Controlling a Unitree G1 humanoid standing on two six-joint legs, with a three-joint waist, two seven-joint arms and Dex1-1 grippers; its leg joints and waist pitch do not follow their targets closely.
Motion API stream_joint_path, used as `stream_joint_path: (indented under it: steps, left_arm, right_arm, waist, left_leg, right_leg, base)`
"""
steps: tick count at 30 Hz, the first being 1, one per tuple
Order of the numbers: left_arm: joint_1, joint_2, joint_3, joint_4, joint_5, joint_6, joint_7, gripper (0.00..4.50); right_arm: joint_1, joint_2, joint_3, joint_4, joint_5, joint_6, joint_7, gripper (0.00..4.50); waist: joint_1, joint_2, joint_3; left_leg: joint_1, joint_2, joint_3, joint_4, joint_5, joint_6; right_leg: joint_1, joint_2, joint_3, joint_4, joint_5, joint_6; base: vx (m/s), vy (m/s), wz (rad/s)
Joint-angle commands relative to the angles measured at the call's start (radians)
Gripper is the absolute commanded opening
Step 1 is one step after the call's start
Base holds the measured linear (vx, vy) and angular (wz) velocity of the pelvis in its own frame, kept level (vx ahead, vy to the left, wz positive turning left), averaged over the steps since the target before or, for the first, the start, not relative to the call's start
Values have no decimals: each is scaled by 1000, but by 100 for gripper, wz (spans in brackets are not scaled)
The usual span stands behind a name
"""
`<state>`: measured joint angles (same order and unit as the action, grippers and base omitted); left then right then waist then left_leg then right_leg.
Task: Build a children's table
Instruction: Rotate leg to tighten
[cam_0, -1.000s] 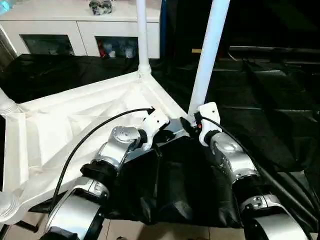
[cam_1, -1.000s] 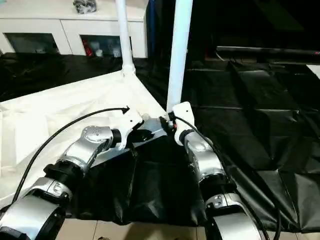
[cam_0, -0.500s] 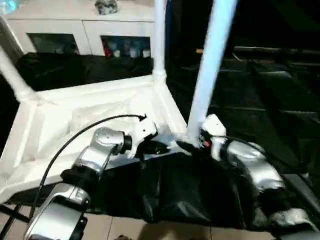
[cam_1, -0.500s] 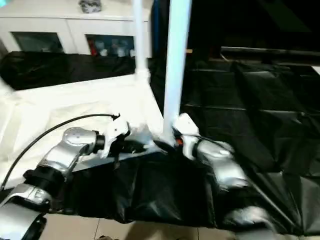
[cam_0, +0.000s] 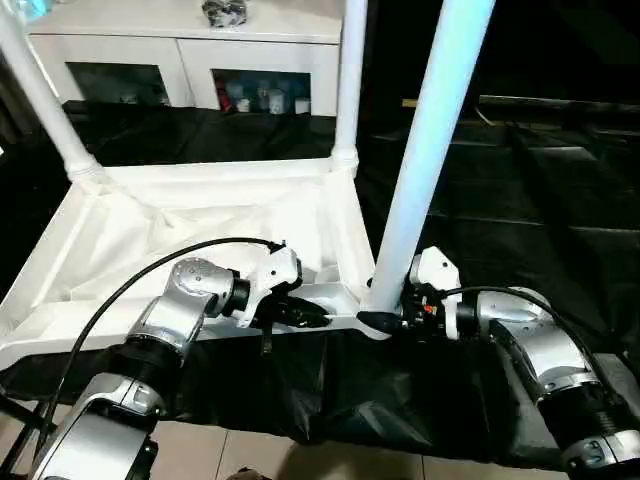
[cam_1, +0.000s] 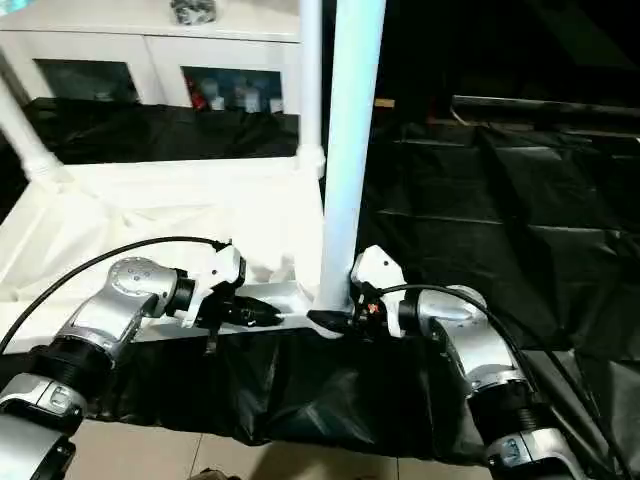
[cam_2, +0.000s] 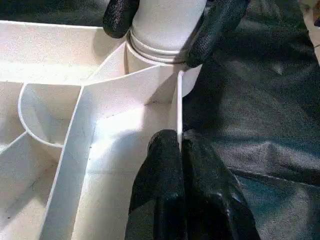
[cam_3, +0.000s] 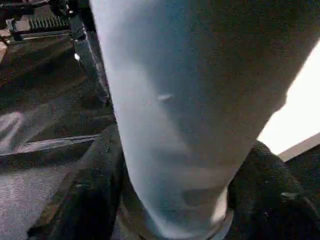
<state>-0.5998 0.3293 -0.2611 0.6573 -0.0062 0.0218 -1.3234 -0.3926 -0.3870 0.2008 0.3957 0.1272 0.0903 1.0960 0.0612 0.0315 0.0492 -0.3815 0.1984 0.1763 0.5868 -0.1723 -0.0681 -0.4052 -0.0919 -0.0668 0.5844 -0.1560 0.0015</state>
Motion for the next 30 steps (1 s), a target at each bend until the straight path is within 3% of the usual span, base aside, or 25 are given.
stream_joint_path:
  steps: [1, 7, 10, 13, 15, 18, 19, 21, 22, 24, 25, 26, 30]
  left_arm:
    - [-17, -8, 8, -63, -41, -8, 7, 0]
    - [-11, -7, 8, -60, -25, -13, 19, 0]
    - [-29, -34, 19, -34, -5, -4, 99, 0]
    - [-60, -78, 44, -9, 15, 29, 234, 0]
    - [-95, -138, 64, 31, 36, 56, 381, 0]
    - [-111, -176, 69, 50, 44, 75, 447, 0]
    - [-116, -197, 67, 56, 50, 84, 475, 0]
    - [-124, -238, 64, 68, 60, 98, 528, 0]
    - [-125, -252, 60, 70, 64, 98, 543, 0]
    - [-124, -268, 51, 70, 70, 95, 552, 0]
    - [-122, -274, 45, 69, 72, 90, 550, 0]
    - [-122, -279, 37, 72, 74, 84, 545, 0]
    - [-121, -265, 26, 74, 79, 56, 523, 0]
  right_arm:
    - [15, 12, 49, -17, 5, 24, 41, 260]
    - [27, 19, 49, -36, 8, 39, 34, 254]
    - [46, 33, 36, -44, 13, 44, 2, 254]
    - [44, 81, 9, -7, -10, 40, -116, 254]
    - [4, 158, -28, 98, -67, 28, -335, 254]
    - [-23, 207, -54, 151, -77, 40, -441, 254]
    - [-41, 238, -70, 174, -76, 51, -501, 251]
    - [-77, 294, -94, 217, -82, 60, -609, 250]
    - [-91, 313, -91, 236, -94, 54, -642, 250]
    - [-112, 339, -87, 262, -110, 52, -680, 250]
    - [-118, 350, -86, 270, -112, 44, -686, 250]
    - [-127, 364, -91, 278, -103, 22, -673, 283]
    - [-125, 357, -109, 264, -81, 26, -636, 328]
  waist:
    - [-3, -5, -67]
    - [-5, -9, -67]
    - [-3, -23, -67]
    - [-2, -23, -64]
    - [-8, -22, -62]
    - [-20, -24, -60]
    - [-20, -13, -60]
    - [-29, -21, -62]
    - [-28, -14, -64]
    - [-36, -16, -65]
    - [-33, -15, -67]
    - [-33, -14, -68]
    - [-33, -8, -69]
  left_leg:
    - [18, 31, -1, -71, -246, 63]
    - [17, 31, 0, -70, -241, 64]
    - [17, 31, 1, -70, -232, 69]
    - [24, 29, 3, -69, -254, 53]
    - [19, 26, -1, -73, -271, 35]
    - [20, 22, -5, -75, -310, 9]
    - [23, 21, -7, -74, -319, 9]
    - [16, 19, -7, -75, -311, 11]
    - [18, 19, -7, -73, -299, 14]
    - [11, 18, -6, -73, -288, 22]
    - [15, 19, -4, -71, -283, 30]
    - [12, 19, -5, -71, -272, 37]
    - [12, 20, -4, -72, -265, 49]
  right_leg:
    - [46, -46, 36, -61, -267, -239]
    - [48, -45, 36, -61, -252, -240]
    - [47, -46, 36, -61, -259, -237]
    - [38, -48, 38, -69, -321, -223]
    - [40, -49, 35, -74, -383, -198]
    - [37, -47, 32, -80, -442, -174]
    - [37, -50, 32, -85, -456, -166]
    - [40, -47, 31, -84, -436, -165]
    - [39, -48, 32, -83, -413, -171]
    - [43, -44, 31, -80, -373, -179]
    - [42, -45, 32, -81, -359, -183]
    - [45, -46, 32, -77, -334, -190]
    - [47, -43, 32, -72, -276, -212]
  base:
    - [0, 0, 0]
    - [0, 0, 0]
    - [0, 0, 0]
    - [0, 0, 0]
    - [0, 0, 0]
    - [0, 0, 0]
    - [0, 0, 0]
    - [0, 0, 0]
    - [0, 0, 0]
    - [0, 0, 0]
    - [0, 0, 0]
    - [0, 0, 0]
    - [0, 0, 0]
